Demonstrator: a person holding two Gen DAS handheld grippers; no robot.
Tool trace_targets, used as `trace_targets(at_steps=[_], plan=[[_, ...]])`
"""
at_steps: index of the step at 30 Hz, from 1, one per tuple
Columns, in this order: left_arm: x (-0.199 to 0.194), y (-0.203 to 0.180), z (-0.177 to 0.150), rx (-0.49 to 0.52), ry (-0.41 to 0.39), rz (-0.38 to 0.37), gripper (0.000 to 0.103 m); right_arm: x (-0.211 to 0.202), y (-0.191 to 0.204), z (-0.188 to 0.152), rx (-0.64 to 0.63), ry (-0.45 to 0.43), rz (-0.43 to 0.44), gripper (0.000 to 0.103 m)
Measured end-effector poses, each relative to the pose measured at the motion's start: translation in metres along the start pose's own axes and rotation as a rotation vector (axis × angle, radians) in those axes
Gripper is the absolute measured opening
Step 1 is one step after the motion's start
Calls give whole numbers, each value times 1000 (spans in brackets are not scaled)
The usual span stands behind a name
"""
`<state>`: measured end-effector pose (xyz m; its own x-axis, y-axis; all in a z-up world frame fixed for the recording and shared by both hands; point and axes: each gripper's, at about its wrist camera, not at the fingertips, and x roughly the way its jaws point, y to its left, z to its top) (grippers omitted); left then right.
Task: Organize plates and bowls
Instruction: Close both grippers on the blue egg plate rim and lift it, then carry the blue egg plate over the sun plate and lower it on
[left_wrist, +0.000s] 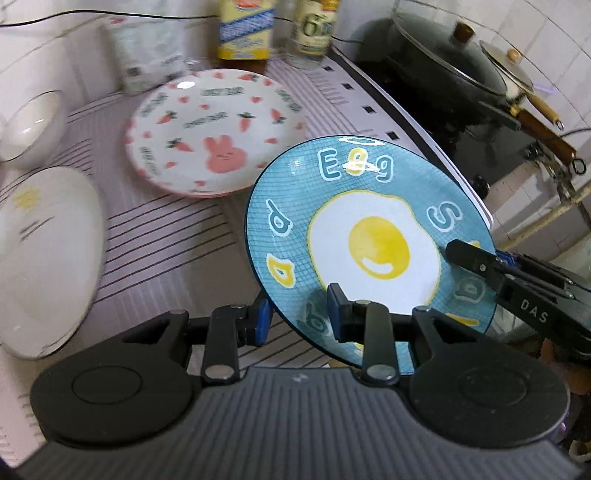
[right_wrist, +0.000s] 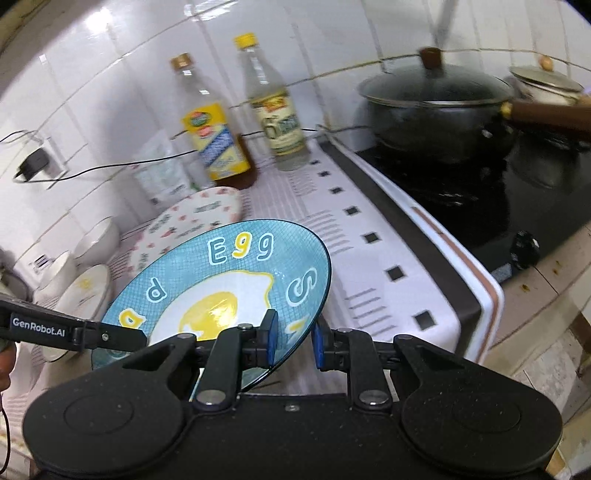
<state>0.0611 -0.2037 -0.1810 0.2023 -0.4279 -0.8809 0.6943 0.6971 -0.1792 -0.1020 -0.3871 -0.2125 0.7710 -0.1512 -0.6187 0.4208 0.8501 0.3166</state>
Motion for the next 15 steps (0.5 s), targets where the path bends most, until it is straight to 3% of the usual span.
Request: trace_targets(at_steps=[15], plan=[[-85, 54, -21, -159, -136, 89, 29, -8, 77, 35, -171, 16, 175, 24]])
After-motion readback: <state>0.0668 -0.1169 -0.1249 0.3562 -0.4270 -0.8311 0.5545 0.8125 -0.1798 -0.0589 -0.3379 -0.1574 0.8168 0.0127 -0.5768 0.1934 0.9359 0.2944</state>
